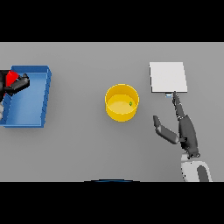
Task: Pick up the red beaker and tilt it to pour out 1 green nut into yellow bowl. Pick up the yellow bowl and place it on the metallic measuring scale.
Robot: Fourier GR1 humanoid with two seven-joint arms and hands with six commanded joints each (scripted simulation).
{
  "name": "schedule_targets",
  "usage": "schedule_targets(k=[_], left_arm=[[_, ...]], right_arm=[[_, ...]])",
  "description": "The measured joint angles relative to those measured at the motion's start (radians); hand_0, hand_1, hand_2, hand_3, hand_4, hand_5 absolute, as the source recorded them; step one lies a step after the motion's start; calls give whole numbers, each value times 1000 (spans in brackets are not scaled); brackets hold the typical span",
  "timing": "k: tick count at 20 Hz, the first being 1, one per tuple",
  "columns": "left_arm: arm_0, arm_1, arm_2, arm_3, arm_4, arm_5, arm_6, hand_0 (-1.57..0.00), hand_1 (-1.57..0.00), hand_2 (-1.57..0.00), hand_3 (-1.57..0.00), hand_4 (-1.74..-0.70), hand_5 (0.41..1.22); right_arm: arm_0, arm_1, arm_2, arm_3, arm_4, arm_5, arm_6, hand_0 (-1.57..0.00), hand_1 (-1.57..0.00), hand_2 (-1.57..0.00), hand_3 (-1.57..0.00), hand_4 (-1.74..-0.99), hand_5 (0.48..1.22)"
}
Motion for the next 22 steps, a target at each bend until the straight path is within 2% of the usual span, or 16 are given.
schedule_targets(k=[3,6,7,11,13,14,15,17,19,22], left_arm=[[-6,18,-9,-25,22,-60,0,-381,-309,-313,-295,-851,698],[-7,19,2,-19,41,-77,-9,-195,-158,-160,-151,-802,679],[3,26,6,-17,42,-73,-21,-156,-126,-128,-120,-797,678],[6,2,21,-12,44,-35,-73,-63,-51,-52,-49,-785,674],[-8,1,37,-9,48,-21,-83,-40,-32,-33,-31,-781,674],[-13,-2,33,3,41,-25,-90,-32,-26,-26,-24,-780,679],[-15,-9,34,10,45,-28,-91,-25,-20,-21,-19,-776,685],[-17,-18,30,11,45,-27,-91,-16,-13,-13,-12,-781,700],[-11,-24,31,10,50,-20,-92,-10,-8,-8,-7,-790,707],[-20,-26,32,13,51,-24,-92,-5,-3,-4,-3,-795,709]], right_arm=[[-1,7,8,2,13,-7,14,1,1,1,1,-1187,667],[4,8,13,-14,14,-4,21,1,1,1,1,-1188,668],[4,8,15,-11,17,-3,40,1,1,1,1,-1187,663],[-2,-1,24,-13,57,-19,64,1,1,1,1,-1203,660],[-13,-14,34,-7,89,-22,88,1,1,1,1,-1175,677],[-22,-17,44,2,85,-3,60,1,1,1,1,-1162,694],[-39,-32,52,0,82,22,35,1,1,1,1,-1180,708],[-97,-77,68,9,115,55,48,1,1,1,1,-1221,709],[-150,-120,93,28,136,114,70,1,1,1,1,-1255,700],[-236,-198,146,35,240,162,117,1,1,1,1,-1282,677]])
